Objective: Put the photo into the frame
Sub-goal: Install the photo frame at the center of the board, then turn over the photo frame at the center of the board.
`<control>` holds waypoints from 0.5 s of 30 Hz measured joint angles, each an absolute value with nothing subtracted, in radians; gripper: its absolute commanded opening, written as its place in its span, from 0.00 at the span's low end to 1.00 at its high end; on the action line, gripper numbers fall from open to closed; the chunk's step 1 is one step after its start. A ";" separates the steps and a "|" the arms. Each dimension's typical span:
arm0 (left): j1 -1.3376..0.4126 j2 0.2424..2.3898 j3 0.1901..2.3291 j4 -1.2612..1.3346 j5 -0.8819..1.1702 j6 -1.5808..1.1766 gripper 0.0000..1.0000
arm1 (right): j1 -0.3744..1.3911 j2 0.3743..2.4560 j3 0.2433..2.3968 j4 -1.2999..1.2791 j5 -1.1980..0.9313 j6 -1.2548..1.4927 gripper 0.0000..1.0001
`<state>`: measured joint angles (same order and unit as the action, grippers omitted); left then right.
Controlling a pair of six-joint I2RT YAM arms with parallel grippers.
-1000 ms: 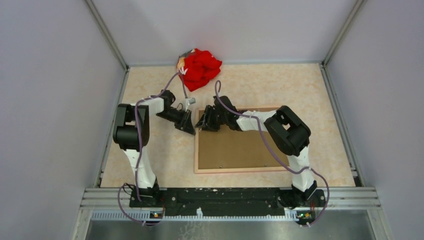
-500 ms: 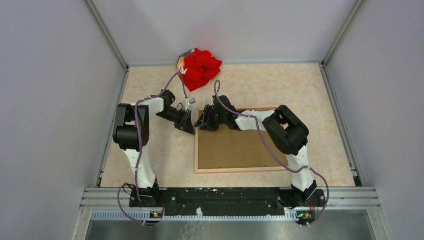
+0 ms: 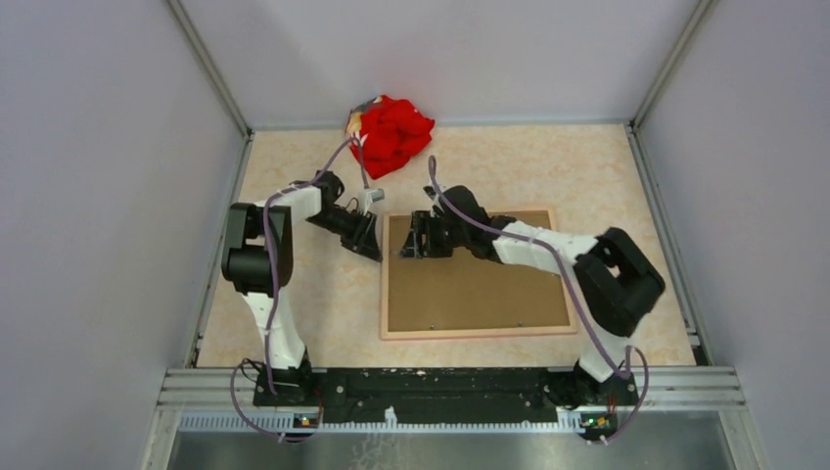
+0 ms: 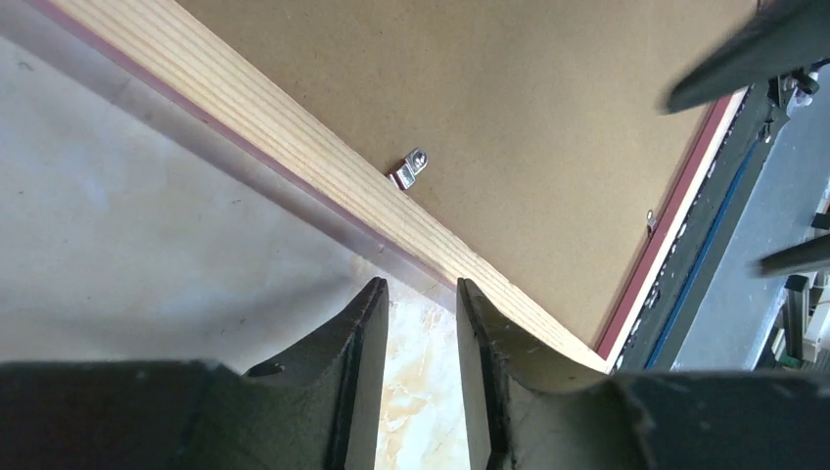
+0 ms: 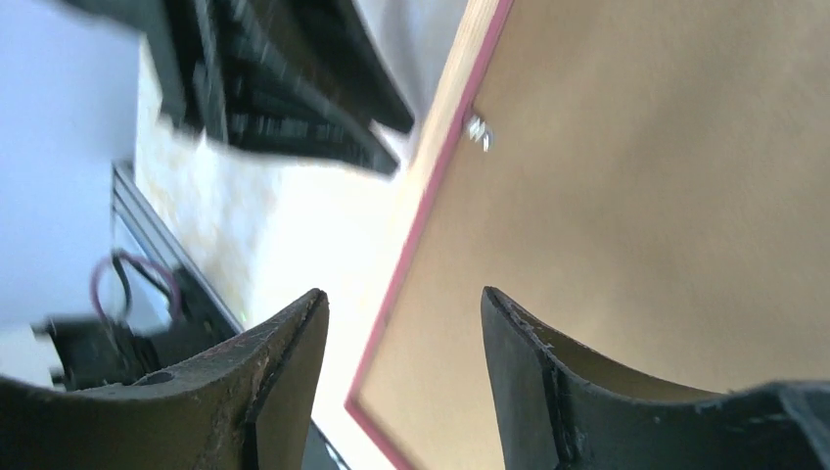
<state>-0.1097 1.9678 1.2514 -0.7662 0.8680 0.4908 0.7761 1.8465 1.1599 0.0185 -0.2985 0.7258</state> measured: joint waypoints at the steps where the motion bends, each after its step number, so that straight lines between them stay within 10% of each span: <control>1: -0.109 1.967 1.257 -0.773 0.865 0.497 0.43 | 0.776 1.797 1.130 0.002 -0.298 0.688 0.57; 6: -0.098 1.940 1.262 -0.813 0.854 0.529 0.74 | 0.802 1.523 0.913 -0.068 -0.296 0.505 0.60; 15: -0.088 1.819 1.271 -0.939 0.861 0.621 0.77 | 1.055 1.416 0.673 -0.155 -0.171 0.377 0.58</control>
<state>-0.0875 1.8187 1.2709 -0.9386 0.8608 0.6212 1.0546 1.4162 0.6727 -0.1555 -0.1711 0.3775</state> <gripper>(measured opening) 0.771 0.612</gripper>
